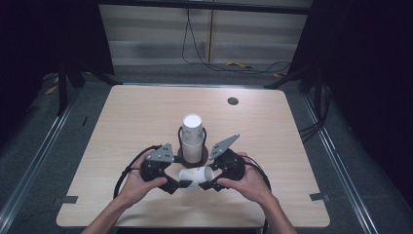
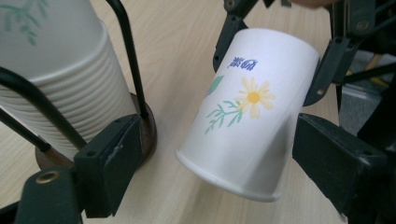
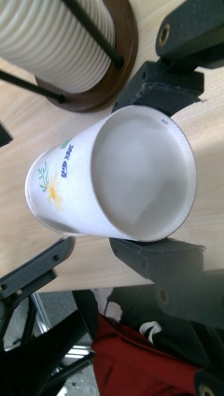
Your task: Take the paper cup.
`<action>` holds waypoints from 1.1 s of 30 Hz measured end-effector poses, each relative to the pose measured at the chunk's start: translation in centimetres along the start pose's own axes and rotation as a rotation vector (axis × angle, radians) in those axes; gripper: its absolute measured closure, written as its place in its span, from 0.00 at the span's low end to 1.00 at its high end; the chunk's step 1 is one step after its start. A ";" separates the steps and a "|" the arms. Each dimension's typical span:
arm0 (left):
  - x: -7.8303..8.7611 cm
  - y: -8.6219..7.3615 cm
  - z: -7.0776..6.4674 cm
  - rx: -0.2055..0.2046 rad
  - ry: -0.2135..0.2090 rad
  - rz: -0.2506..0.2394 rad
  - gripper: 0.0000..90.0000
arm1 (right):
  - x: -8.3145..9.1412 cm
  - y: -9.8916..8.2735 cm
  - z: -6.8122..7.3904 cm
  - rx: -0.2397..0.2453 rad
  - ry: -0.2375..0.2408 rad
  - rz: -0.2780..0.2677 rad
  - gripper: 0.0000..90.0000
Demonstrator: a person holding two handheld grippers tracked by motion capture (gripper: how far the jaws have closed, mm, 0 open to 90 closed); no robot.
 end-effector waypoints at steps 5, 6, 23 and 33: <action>0.5 -0.2 0.3 0.063 0.011 -0.066 0.18 | 0.2 -0.1 -0.3 -0.016 -0.006 -0.040 0.41; 0.5 -0.2 0.3 0.063 0.011 -0.066 0.18 | 0.2 -0.1 -0.3 -0.016 -0.006 -0.040 0.41; 2.9 -1.9 1.9 0.145 0.102 -0.152 0.18 | 0.4 -0.6 -1.0 -0.067 -0.042 -0.136 0.41; 3.6 -1.7 1.9 0.157 0.064 -0.218 0.18 | 0.9 -0.9 -1.5 -0.115 -0.014 -0.220 0.41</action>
Point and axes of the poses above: each handheld gripper's, and its own axes: x roughly backward along the jaws, y roughly out of its top, z roughly to its left, the point moved 4 cm from there along -x, roughly forward along the jaws, and after that the axes turned 4 degrees about z, right-handed, at the moved point
